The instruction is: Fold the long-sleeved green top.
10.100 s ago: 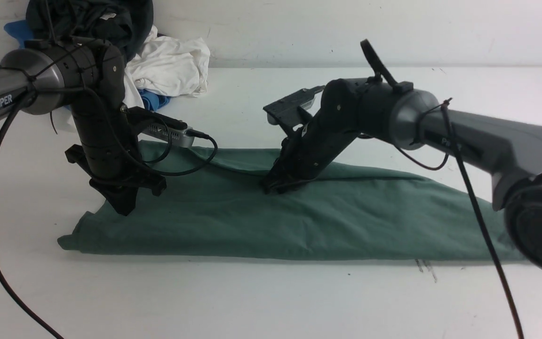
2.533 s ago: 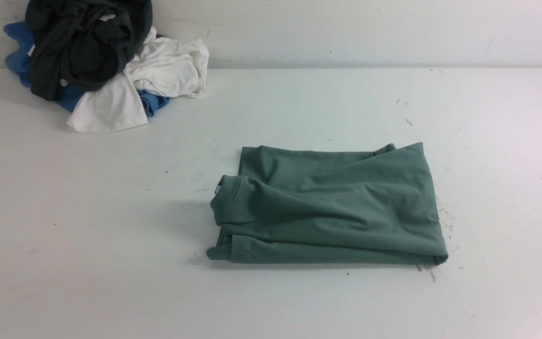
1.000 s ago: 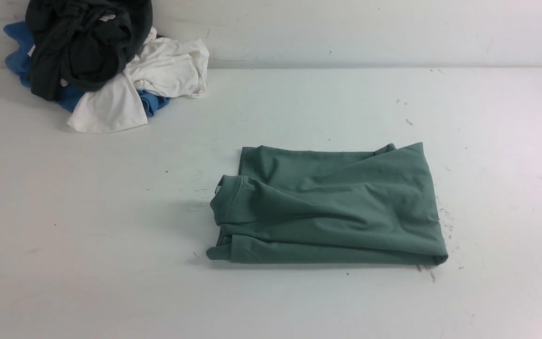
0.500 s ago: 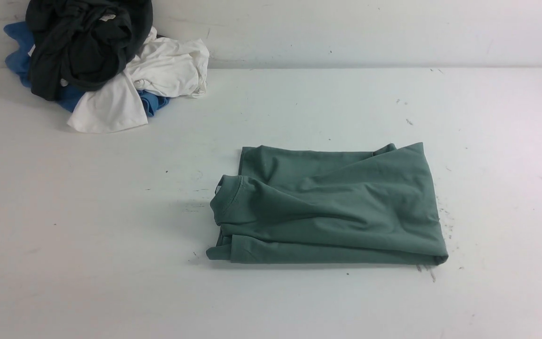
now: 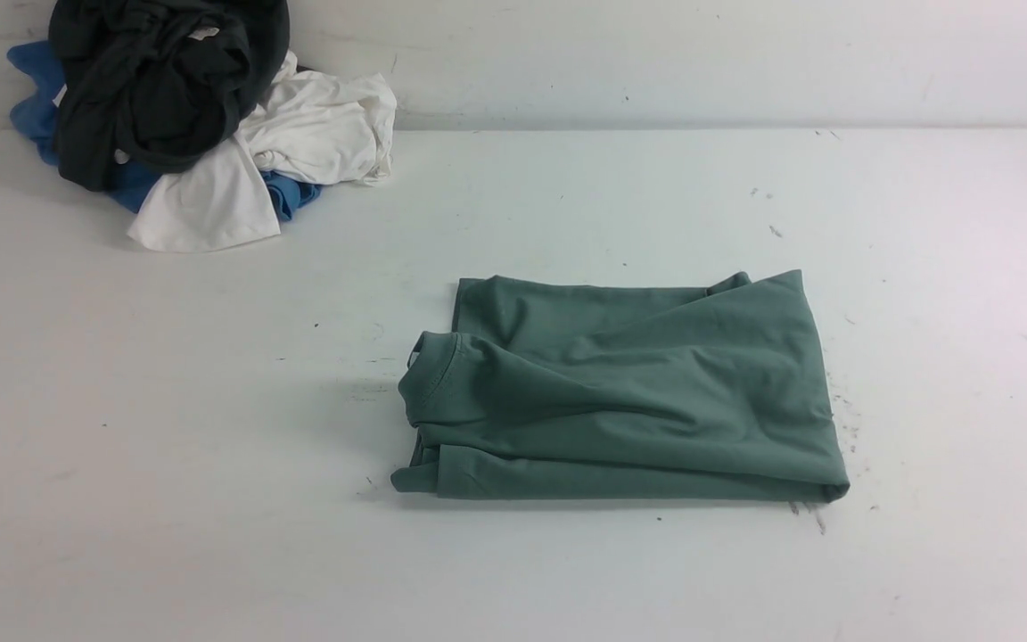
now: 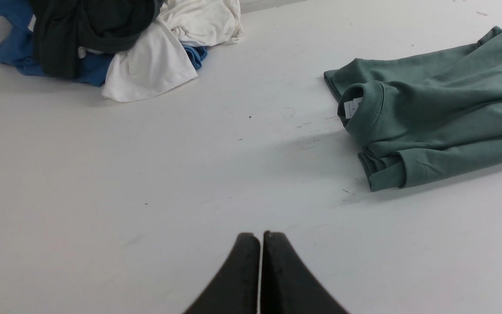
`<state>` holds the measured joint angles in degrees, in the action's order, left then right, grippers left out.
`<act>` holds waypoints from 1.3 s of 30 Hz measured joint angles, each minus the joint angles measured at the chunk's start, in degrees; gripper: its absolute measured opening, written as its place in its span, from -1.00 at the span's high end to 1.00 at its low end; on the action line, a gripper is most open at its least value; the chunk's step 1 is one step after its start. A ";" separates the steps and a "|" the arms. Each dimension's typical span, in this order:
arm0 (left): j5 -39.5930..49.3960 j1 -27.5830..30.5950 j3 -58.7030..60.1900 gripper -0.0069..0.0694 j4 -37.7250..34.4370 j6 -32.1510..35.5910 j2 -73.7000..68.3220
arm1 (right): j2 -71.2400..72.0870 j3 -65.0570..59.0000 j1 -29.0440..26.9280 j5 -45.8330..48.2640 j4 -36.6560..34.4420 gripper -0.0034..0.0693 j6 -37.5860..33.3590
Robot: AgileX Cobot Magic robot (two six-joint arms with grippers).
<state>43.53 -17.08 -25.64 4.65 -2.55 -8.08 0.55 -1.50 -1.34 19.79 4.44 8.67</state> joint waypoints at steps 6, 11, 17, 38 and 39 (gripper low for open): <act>0.00 0.00 0.00 0.84 0.00 0.00 0.00 | 0.00 0.00 0.00 0.00 0.00 0.95 0.00; 0.00 0.00 0.00 0.84 0.00 0.00 0.00 | 0.00 0.00 0.00 0.02 0.00 0.95 0.00; 0.00 0.00 0.00 0.84 0.00 0.00 0.00 | 0.00 0.00 0.00 0.02 0.00 0.95 -0.06; -34.75 18.34 27.10 0.84 -5.55 -0.41 8.66 | 0.00 0.00 0.00 0.12 -0.05 0.95 -0.06; -34.21 18.55 27.12 0.84 -5.55 -0.41 8.66 | 0.00 0.00 0.00 0.12 0.00 0.95 -0.06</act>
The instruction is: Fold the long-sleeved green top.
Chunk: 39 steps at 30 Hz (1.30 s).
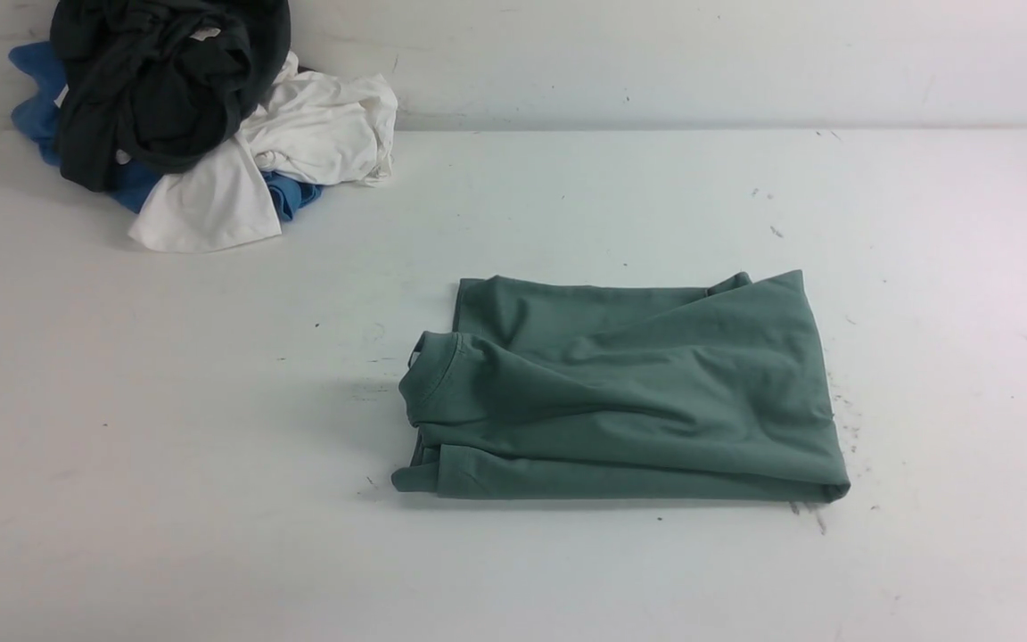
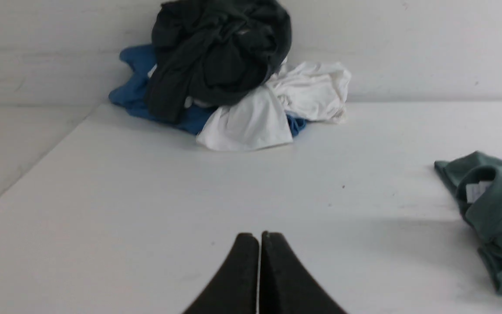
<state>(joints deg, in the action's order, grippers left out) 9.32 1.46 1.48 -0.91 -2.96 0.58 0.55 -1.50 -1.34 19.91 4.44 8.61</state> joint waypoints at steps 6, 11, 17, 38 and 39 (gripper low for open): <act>10.46 0.58 0.05 0.84 0.00 0.40 0.00 | 0.00 0.00 0.00 0.00 0.00 0.95 0.00; 10.46 0.58 0.05 0.84 0.00 2.16 0.00 | 0.00 0.00 0.00 0.00 0.00 0.95 0.00; 10.46 0.58 0.05 0.84 0.00 2.16 0.00 | 0.00 0.00 0.00 0.00 0.00 0.95 0.00; 10.46 0.58 0.05 0.84 0.00 2.16 0.00 | 0.00 0.00 0.00 0.00 0.00 0.95 0.00; 10.46 0.58 0.05 0.84 0.00 2.16 0.00 | 0.00 0.00 0.00 0.00 0.00 0.95 0.00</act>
